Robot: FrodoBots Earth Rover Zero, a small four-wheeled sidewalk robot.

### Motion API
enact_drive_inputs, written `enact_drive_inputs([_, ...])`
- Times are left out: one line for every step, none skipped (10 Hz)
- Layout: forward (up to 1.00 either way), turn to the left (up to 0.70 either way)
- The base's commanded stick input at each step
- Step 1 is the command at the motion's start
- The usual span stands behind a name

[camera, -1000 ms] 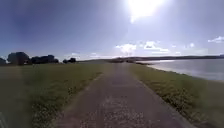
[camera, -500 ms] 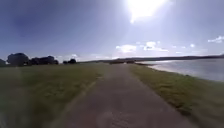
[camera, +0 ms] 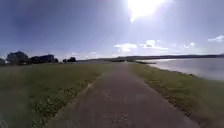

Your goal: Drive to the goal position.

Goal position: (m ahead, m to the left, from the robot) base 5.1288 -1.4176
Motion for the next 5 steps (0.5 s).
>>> enact_drive_inputs([0.7, 0.05])
enact_drive_inputs([0.7, 0.05])
enact_drive_inputs([0.7, 0.05])
enact_drive_inputs([0.7, 0.05])
enact_drive_inputs([0.7, 0.05])
